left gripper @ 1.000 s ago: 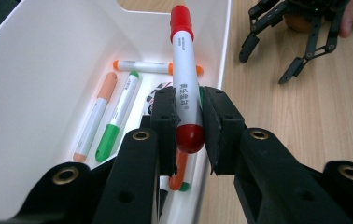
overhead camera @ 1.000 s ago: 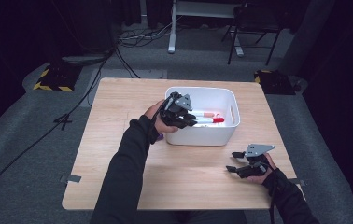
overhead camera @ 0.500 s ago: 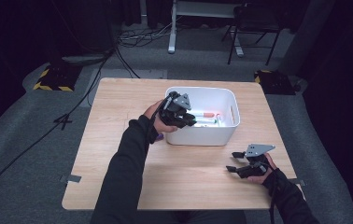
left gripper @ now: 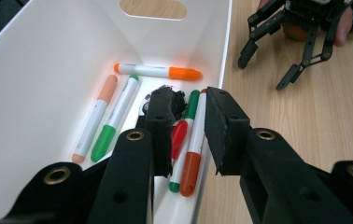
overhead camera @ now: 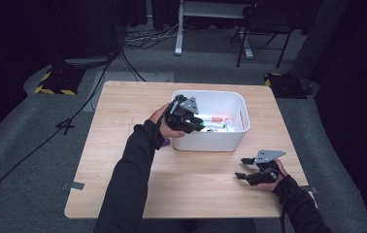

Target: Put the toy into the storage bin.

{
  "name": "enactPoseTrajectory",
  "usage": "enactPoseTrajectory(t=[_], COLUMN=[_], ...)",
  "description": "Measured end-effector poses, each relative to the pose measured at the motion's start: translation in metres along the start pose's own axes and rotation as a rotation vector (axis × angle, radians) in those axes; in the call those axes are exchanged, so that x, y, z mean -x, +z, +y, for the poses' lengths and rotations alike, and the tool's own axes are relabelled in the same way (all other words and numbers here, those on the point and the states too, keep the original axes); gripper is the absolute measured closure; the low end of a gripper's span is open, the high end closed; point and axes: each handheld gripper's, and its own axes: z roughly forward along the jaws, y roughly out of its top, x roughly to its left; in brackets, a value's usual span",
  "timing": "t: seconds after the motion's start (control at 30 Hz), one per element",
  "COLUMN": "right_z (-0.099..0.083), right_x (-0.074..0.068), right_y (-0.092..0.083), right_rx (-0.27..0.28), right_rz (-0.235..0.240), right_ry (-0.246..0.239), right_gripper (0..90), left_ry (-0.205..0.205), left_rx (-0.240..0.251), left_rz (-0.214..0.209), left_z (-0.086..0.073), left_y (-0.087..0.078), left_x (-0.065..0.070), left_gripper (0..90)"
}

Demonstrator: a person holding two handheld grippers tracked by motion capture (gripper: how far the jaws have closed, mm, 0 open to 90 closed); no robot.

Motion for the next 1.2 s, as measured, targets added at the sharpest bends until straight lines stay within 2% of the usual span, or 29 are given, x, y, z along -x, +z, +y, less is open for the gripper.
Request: enactPoseTrajectory(t=[0.23, 0.4, 0.43, 0.53, 0.7, 0.77, 0.83, 0.87, 0.93, 1.0, 1.03, 1.17, 1.2], right_z=[0.000, 0.000, 0.000, 0.000, 0.000, 0.000, 0.000, 0.000, 0.000, 0.000, 0.000, 0.000, 0.000], right_x=[0.000, 0.000, 0.000, 0.000, 0.000, 0.000, 0.000, 0.000, 0.000, 0.000, 0.000, 0.000, 0.000], right_y=[0.000, 0.000, 0.000, 0.000, 0.000, 0.000, 0.000, 0.000, 0.000, 0.000, 0.000, 0.000, 0.000], right_rx=[0.000, 0.001, 0.001, 0.000, 0.000, 0.000, 0.000, 0.000, 0.000, 0.000, 0.000, 0.000, 0.000], right_rz=[-0.001, -0.001, -0.001, 0.000, 0.001, 0.002, 0.002, 0.001, 0.000, 0.001, 0.001, 0.000, 0.002], right_ry=[-0.003, -0.002, -0.003, 0.003, 0.006, 0.008, 0.008, 0.008, 0.006, 0.008, 0.008, 0.006, 0.009], right_gripper=[32.7, 32.8, 32.8, 32.8, 32.8, 32.8, 32.8, 32.8, 32.8, 32.8, 32.8, 32.8, 32.8], left_ry=[-0.011, -0.039, -0.023, -0.062, -0.101, -0.125, -0.138, -0.128, -0.164, -0.186, -0.206, -0.232, -0.219], left_rx=[0.044, 0.073, 0.063, 0.081, 0.120, 0.122, 0.126, 0.114, 0.119, 0.104, 0.110, 0.029, 0.011], left_rz=[0.042, 0.098, 0.112, 0.151, 0.211, 0.237, 0.241, 0.261, 0.264, 0.261, 0.250, 0.218, 0.214], left_z=[-0.005, -0.016, -0.021, -0.032, -0.056, -0.066, -0.072, -0.085, -0.101, -0.118, -0.127, -0.161, -0.169], left_y=[-0.017, -0.036, -0.042, -0.056, -0.080, -0.086, -0.087, -0.091, -0.089, -0.085, -0.082, -0.067, -0.063], left_x=[0.000, 0.004, 0.003, 0.006, 0.008, 0.010, 0.012, 0.015, 0.019, 0.022, 0.025, 0.033, 0.033], left_gripper=[65.6, 58.6, 57.2, 50.2, 39.1, 36.0, 34.2, 34.2, 34.9, 35.6, 38.3, 43.9, 46.3])
